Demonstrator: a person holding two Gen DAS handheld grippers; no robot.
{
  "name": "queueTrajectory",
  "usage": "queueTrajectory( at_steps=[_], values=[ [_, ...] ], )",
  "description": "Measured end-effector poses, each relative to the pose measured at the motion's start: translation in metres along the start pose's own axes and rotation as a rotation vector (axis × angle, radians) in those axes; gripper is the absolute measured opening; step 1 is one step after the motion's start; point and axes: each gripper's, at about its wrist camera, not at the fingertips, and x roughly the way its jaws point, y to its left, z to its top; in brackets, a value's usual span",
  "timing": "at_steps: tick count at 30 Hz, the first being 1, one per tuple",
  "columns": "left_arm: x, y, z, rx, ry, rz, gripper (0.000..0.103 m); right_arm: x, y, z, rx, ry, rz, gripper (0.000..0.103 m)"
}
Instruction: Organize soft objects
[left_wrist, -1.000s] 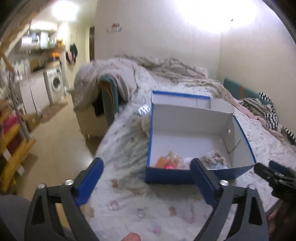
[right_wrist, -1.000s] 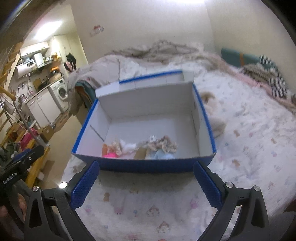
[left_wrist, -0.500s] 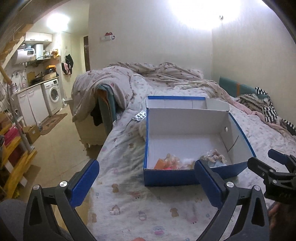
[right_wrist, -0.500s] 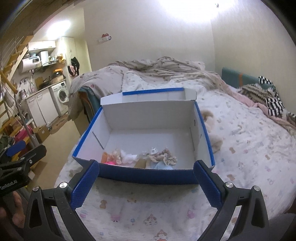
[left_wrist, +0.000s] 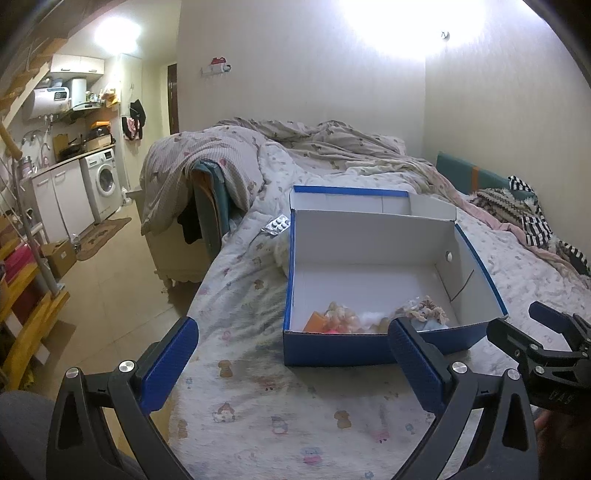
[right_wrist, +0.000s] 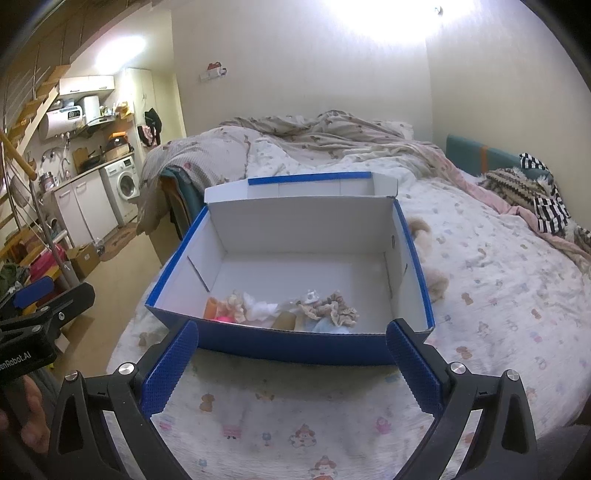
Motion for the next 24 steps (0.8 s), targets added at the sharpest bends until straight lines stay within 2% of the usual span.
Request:
queueTrajectory(
  at_steps=[24],
  values=[
    [0.0041, -0.0043, -0.0037, 0.008, 0.013, -0.011, 0.102, 0.0026, -0.0016, -0.0031, 0.004, 0.01, 0.001, 0.103]
  ],
)
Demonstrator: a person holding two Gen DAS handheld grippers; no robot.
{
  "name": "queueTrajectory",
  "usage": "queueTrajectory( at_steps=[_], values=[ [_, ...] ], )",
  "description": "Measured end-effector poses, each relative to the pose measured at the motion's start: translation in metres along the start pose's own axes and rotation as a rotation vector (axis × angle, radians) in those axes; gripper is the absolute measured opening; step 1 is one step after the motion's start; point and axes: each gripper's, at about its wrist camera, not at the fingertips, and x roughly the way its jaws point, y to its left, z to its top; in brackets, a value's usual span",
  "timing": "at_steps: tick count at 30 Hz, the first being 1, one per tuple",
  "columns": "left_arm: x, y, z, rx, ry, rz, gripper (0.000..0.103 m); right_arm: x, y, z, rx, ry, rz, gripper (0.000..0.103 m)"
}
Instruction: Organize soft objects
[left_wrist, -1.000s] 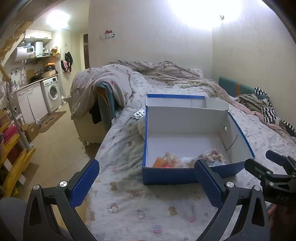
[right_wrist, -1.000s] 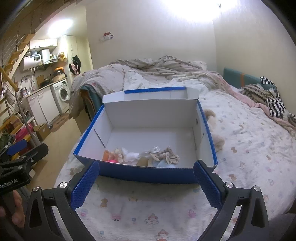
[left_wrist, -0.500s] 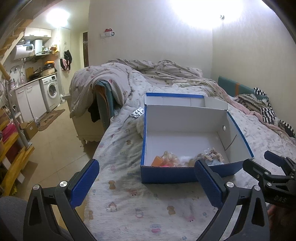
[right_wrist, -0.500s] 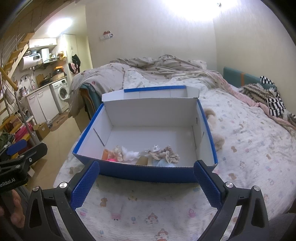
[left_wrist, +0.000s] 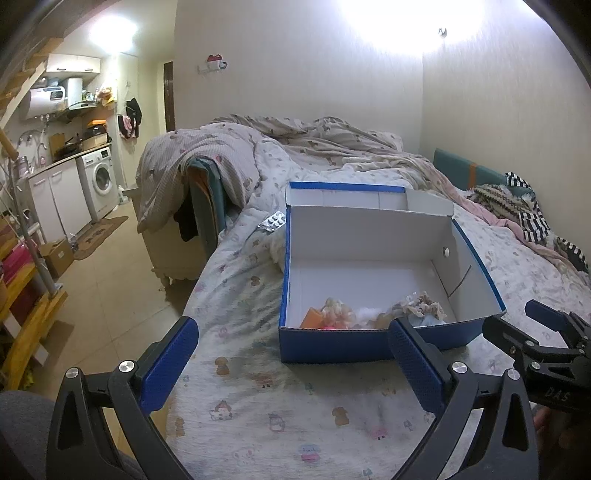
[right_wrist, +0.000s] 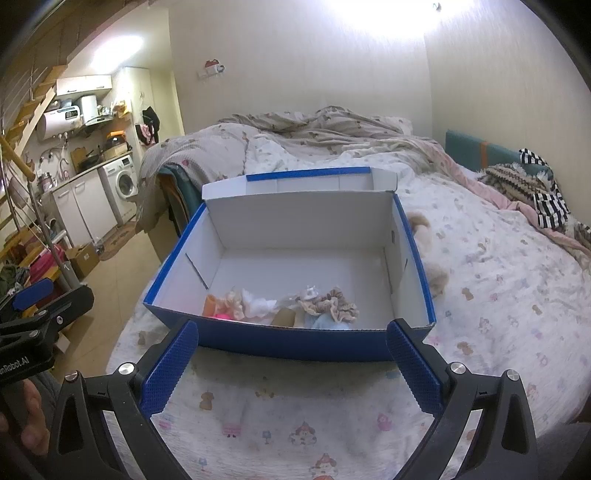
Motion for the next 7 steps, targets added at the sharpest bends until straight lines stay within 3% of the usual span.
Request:
queueTrajectory(
  at_steps=[7],
  values=[
    [0.0024, -0.0016, -0.0022, 0.009, 0.011, -0.011, 0.102, 0.0006, -0.0021, -0.0055, 0.015, 0.003, 0.007, 0.103]
  ],
)
